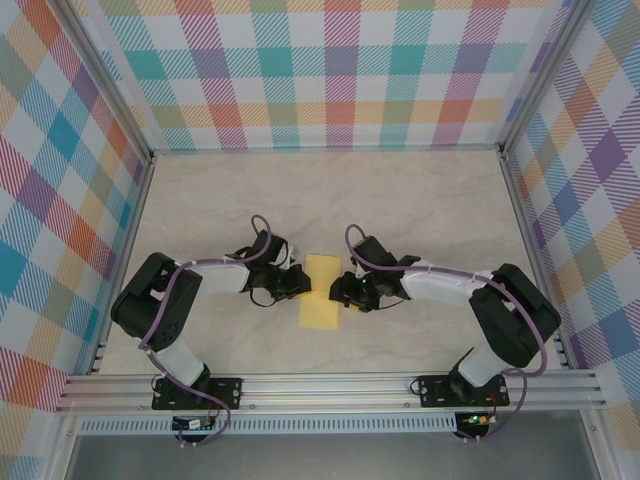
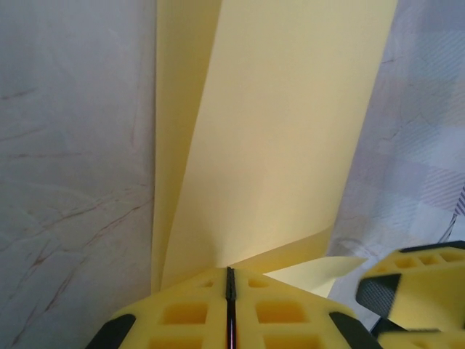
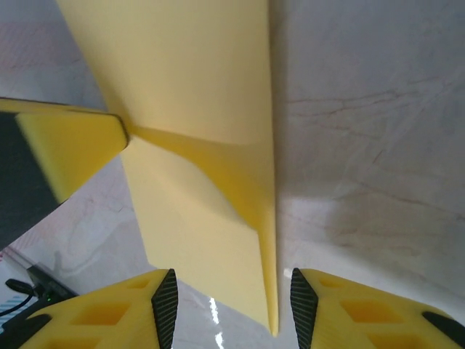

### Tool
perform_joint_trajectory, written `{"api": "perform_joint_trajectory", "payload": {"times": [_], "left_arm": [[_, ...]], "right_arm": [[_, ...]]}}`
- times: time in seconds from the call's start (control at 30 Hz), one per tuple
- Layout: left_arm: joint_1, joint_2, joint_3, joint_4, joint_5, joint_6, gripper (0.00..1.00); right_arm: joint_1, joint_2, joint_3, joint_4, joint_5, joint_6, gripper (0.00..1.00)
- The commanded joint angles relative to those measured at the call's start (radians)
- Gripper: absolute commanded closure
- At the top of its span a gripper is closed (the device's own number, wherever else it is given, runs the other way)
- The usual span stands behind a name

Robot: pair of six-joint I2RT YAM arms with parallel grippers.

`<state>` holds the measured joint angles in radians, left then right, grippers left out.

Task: Fold a paper plane with a square sheet of paper (pick it up from the middle)
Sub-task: Fold the triangle a second time at the center of the table.

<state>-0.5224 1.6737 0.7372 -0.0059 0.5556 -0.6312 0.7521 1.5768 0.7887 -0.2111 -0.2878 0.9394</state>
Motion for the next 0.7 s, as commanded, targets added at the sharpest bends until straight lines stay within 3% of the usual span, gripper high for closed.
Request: {"api": "perform_joint_trajectory", "payload": {"times": [0.0, 0.3, 0.67], "left_arm": [[-0.005, -0.020, 0.014, -0.035, -0.013, 0.018, 0.91], [-0.005, 0.000, 0.007, -0.042, -0.024, 0.028, 0.91], [-0.005, -0.002, -0.001, -0.065, -0.054, 0.038, 0.91]], "right_arm": [[-0.005, 0.050, 0.014, 0.024, 0.003, 0.037, 0.52], [-0.007, 0.096, -0.011, 0.168, -0.076, 0.053, 0.68], [-0.006, 0.095, -0.025, 0.215, -0.067, 0.073, 0.61]]}}
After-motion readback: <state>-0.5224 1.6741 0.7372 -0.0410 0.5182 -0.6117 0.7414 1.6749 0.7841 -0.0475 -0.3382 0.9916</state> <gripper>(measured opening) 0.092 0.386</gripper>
